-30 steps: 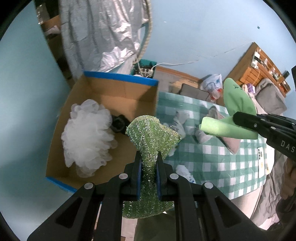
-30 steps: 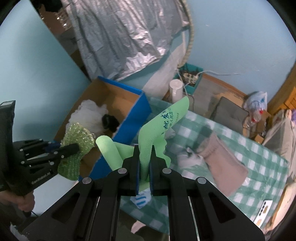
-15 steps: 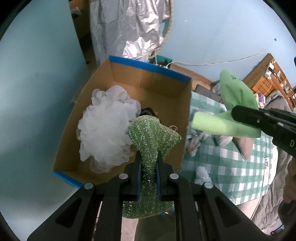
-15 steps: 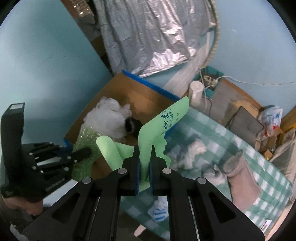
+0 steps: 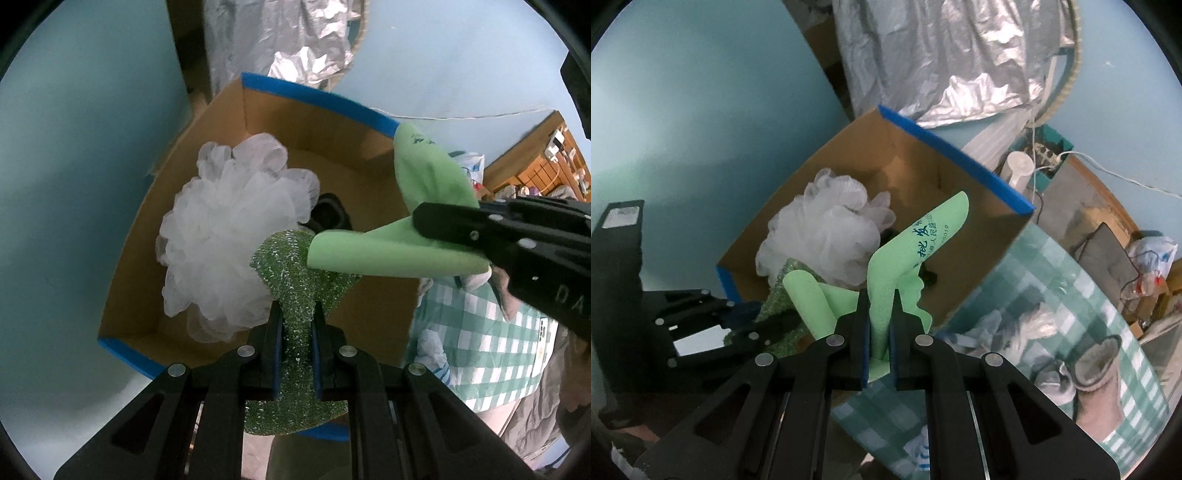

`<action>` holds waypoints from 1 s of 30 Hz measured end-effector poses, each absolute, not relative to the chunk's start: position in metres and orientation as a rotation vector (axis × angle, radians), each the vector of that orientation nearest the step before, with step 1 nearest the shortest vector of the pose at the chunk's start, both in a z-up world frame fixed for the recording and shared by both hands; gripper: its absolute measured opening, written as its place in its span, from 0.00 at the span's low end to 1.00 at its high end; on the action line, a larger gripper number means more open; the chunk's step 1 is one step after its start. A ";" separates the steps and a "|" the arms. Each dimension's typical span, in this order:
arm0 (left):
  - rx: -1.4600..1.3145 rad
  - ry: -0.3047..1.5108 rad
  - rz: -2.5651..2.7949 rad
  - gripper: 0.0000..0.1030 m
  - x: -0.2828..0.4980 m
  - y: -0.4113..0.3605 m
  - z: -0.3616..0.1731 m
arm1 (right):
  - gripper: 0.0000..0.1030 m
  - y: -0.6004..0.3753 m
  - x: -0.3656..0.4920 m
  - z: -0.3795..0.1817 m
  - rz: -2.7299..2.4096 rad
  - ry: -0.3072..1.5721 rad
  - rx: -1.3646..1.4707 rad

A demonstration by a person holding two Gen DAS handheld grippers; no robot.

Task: Organize soft objects
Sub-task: 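Open both tools to drop the scrubber and cloth into the box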

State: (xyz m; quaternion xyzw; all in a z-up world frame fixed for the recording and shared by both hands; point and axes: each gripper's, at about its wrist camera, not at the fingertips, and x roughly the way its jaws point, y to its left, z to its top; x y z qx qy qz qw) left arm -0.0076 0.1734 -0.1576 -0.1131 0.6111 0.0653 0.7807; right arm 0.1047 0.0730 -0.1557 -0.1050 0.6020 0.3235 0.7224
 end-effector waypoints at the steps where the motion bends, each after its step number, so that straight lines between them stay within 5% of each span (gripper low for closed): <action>1: -0.251 1.328 0.143 0.13 -0.007 0.175 -0.161 | 0.07 0.075 0.105 -0.158 0.717 1.335 -0.236; 6: -0.249 1.363 0.148 0.14 -0.004 0.174 -0.175 | 0.08 0.083 0.108 -0.177 0.730 1.376 -0.232; 8: -0.245 1.382 0.155 0.26 -0.004 0.174 -0.181 | 0.10 0.085 0.110 -0.184 0.735 1.404 -0.216; 10: -0.241 1.388 0.175 0.51 -0.004 0.173 -0.185 | 0.11 0.084 0.112 -0.188 0.723 1.416 -0.212; 12: -0.235 1.371 0.192 0.53 -0.006 0.173 -0.184 | 0.14 0.083 0.114 -0.189 0.703 1.413 -0.220; 15: -0.229 1.371 0.204 0.68 -0.009 0.172 -0.182 | 0.29 0.081 0.116 -0.185 0.687 1.399 -0.227; 18: -0.222 1.363 0.216 0.73 -0.014 0.171 -0.178 | 0.49 0.079 0.114 -0.177 0.672 1.360 -0.240; 30: -0.217 1.342 0.206 0.75 -0.023 0.166 -0.160 | 0.60 0.051 0.105 -0.153 0.651 1.298 -0.248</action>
